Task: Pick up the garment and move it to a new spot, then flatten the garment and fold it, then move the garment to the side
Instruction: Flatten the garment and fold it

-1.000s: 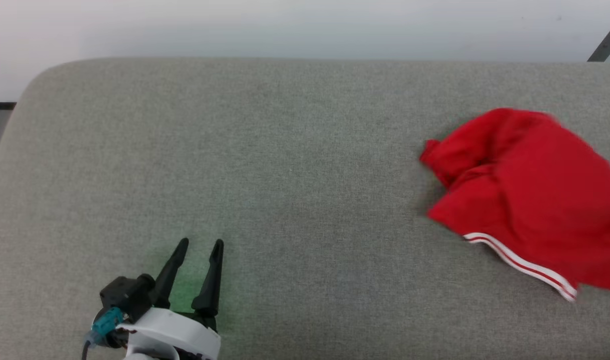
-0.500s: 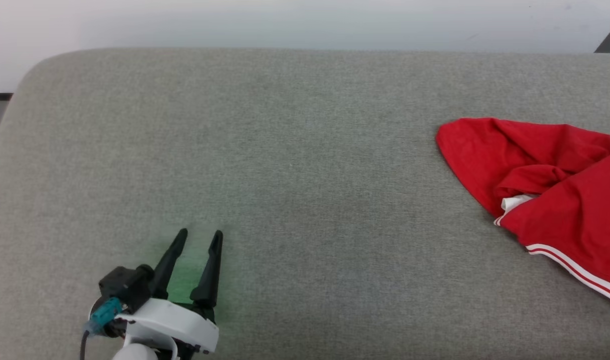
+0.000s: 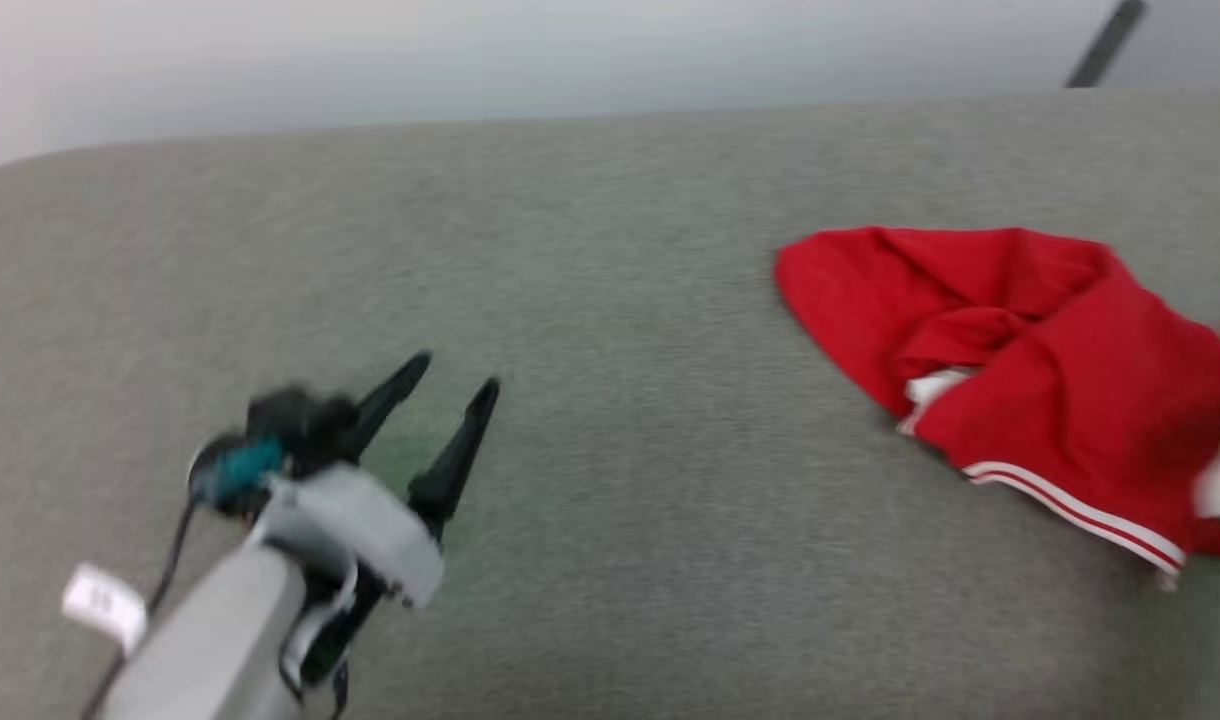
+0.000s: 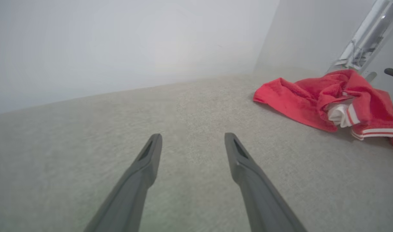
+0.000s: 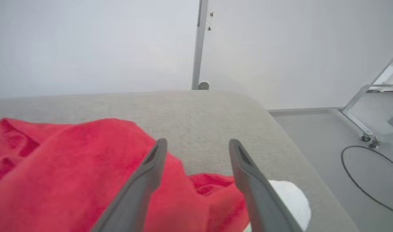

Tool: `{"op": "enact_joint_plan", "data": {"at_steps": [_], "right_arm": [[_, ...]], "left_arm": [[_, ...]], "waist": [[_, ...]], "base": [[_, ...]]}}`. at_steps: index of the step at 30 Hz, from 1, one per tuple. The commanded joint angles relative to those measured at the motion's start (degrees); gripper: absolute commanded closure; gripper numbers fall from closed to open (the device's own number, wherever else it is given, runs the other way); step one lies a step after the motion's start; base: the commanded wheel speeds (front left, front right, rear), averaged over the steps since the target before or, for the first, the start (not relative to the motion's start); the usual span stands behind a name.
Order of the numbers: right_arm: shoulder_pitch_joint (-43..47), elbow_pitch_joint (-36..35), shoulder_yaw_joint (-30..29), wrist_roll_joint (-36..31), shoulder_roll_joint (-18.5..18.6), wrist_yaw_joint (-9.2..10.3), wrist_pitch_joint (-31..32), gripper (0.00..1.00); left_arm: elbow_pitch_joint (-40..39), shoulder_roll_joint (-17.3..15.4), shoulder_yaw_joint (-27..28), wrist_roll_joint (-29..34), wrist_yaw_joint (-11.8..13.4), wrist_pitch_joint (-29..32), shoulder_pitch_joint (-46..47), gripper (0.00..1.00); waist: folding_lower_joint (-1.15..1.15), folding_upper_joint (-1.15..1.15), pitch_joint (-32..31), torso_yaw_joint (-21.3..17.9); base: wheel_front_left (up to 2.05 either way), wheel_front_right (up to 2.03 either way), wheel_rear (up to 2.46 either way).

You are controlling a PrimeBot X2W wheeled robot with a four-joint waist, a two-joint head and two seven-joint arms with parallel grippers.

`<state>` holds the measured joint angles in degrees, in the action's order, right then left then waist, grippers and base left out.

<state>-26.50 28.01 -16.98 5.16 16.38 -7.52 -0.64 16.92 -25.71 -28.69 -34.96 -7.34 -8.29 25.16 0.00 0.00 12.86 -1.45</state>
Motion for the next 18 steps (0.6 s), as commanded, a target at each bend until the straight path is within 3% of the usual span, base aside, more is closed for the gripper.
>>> {"op": "enact_joint_plan", "data": {"at_steps": [1,4,7,10,13,18], "right_arm": [[2.0,-2.0,3.4,2.4,-1.1,0.06,-1.1,0.0],[5.6,-8.4,13.3,7.1,-2.7,0.06,-3.3,0.0],[9.2,-14.2,20.4,10.1,-3.6,0.06,-4.2,0.0],[12.1,-18.8,23.3,11.9,-4.2,0.06,-4.1,0.0],[14.1,-22.7,24.7,12.8,-4.8,0.06,-4.2,0.0],[15.4,-27.7,25.1,12.0,-6.3,0.06,-4.6,0.0]], "left_arm": [[-0.5,-0.3,-1.7,-2.1,-0.2,2.0,2.1,0.0],[-1.0,-1.7,-6.2,-8.7,-0.2,9.4,7.6,0.0],[-0.8,-1.2,-10.9,-19.9,-0.2,22.4,12.4,0.0],[0.7,-0.7,-14.0,-28.7,-0.2,34.8,18.1,0.0],[5.0,1.3,-15.5,-33.9,-0.2,42.7,22.6,0.0],[12.0,4.4,-16.5,-37.1,-0.2,48.6,30.0,0.0]], "waist": [[0.0,0.0,-0.7,-4.2],[0.0,0.0,-0.8,-7.5],[0.0,0.0,-0.8,-10.3],[0.0,0.0,-0.1,-13.2],[0.0,0.0,1.5,-16.1],[0.0,0.0,5.1,-21.3]], "base": [[0.0,0.0,0.0],[0.0,0.0,0.0],[0.0,0.0,0.0],[0.0,0.0,0.0],[0.0,0.0,0.0],[0.0,0.0,0.0]]}}
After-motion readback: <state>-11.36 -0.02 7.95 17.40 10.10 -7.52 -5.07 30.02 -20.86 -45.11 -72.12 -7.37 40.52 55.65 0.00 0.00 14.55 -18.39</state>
